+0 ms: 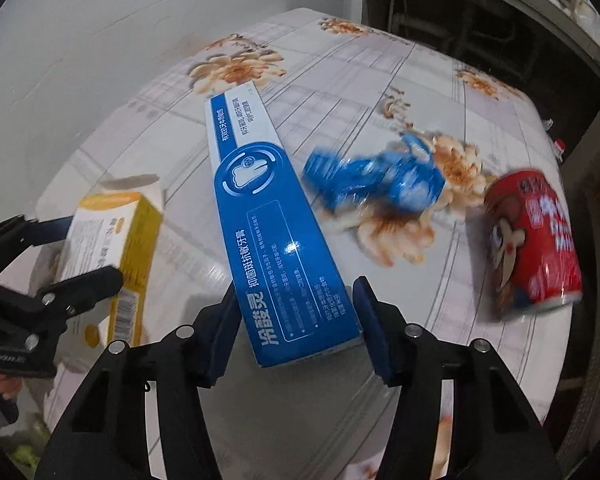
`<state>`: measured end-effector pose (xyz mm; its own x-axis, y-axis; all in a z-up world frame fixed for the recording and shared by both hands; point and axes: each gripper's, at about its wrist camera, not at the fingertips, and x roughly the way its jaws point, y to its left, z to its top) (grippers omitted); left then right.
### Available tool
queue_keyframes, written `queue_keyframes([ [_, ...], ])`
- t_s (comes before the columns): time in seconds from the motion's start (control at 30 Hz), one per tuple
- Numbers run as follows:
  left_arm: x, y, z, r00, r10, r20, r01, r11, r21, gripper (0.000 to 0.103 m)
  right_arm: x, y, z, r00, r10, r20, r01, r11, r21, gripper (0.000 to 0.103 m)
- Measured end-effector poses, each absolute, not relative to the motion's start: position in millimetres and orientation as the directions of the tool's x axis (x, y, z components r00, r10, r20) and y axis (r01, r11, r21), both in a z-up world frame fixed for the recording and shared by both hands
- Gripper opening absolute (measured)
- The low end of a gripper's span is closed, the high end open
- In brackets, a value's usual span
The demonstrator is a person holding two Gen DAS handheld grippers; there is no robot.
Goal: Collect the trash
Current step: 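Grasp the yellow-white capsule box with the left tool while the right tool grasps the blue toothpaste box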
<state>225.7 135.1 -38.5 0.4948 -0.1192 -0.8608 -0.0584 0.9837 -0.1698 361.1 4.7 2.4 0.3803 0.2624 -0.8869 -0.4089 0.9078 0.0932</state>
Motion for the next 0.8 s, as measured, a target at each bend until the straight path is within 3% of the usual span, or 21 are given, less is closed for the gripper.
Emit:
queue_keyframes([
  [0.37,209.0,128.0,-31.2,0.487,-0.214,-0.847,0.025,0.973,-0.231,0.09,265.0,-42.1,1.9,0.212,0.339,-0.917,-0.293,0.917,0.271,0.056],
  [0.5,213.9,118.0,-34.5,0.47,-0.152,-0.87,0.011,0.986,-0.166,0.09,255.2,-55.1,19.1,0.304,0.35,-0.886,-0.286,0.921,0.265,0.069],
  [0.67,220.1,108.7,-40.8,0.463,-0.067,-0.884,-0.001,0.997,-0.076,0.09,263.7,-43.6,12.9,0.31,0.38,-0.871,-0.315,0.906,0.283,0.069],
  [0.73,219.5,107.2,-40.8,0.477,-0.042,-0.878,0.017,0.999,-0.038,0.084,263.1,-35.6,7.5,0.326,0.337,-0.883,-0.334,0.915,0.226,0.067],
  [0.8,217.3,107.2,-40.1,0.488,-0.042,-0.872,0.036,0.999,-0.028,0.083,263.9,-32.7,0.9,0.316,0.311,-0.896,-0.329,0.922,0.204,0.053],
])
